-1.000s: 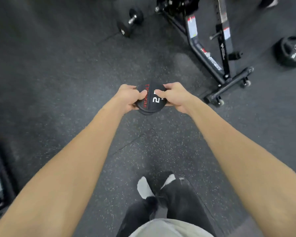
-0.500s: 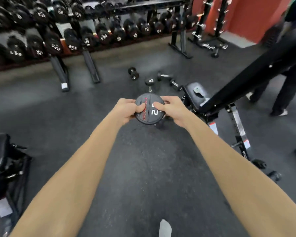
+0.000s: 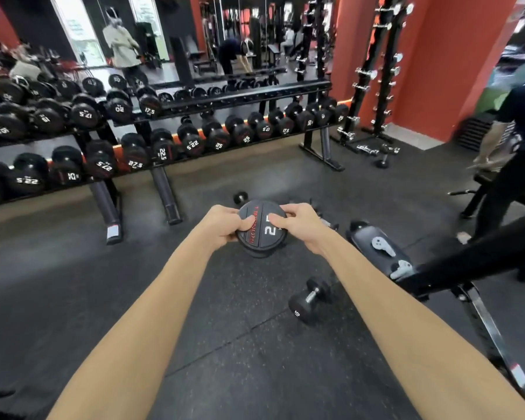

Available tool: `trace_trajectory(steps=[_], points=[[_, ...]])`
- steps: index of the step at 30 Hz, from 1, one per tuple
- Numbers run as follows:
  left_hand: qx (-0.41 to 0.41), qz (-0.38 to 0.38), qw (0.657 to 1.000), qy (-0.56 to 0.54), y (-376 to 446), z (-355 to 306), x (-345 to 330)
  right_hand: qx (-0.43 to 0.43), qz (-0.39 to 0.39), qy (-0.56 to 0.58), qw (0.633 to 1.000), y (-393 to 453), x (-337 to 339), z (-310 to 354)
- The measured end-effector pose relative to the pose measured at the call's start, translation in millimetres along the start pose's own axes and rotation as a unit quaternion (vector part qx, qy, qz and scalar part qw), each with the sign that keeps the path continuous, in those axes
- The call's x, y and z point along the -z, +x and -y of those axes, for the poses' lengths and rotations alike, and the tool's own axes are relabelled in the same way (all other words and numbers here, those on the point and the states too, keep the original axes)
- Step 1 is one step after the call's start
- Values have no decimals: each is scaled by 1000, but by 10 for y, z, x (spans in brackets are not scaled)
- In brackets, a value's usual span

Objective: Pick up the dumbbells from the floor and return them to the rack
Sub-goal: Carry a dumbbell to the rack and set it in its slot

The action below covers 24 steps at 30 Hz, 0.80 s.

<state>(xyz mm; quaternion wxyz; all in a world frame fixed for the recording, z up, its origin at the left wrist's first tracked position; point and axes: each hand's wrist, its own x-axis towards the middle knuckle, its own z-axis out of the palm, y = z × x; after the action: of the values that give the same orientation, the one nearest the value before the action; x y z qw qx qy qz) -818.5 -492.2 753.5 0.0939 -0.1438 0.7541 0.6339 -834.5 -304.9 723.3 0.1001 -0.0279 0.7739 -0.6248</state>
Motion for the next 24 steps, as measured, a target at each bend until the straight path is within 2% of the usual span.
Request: trace_trajectory(steps=[7, 15, 24], points=[[-3, 17, 1000, 18, 1735, -579, 258, -7, -32, 10, 999, 1637, -29, 258], [19, 26, 999, 29, 3941, -1217, 284, -24, -41, 26, 999, 3841, 202, 441], [6, 59, 997, 39, 6375, -2103, 380, -32, -65, 34, 997, 6335, 498, 652]])
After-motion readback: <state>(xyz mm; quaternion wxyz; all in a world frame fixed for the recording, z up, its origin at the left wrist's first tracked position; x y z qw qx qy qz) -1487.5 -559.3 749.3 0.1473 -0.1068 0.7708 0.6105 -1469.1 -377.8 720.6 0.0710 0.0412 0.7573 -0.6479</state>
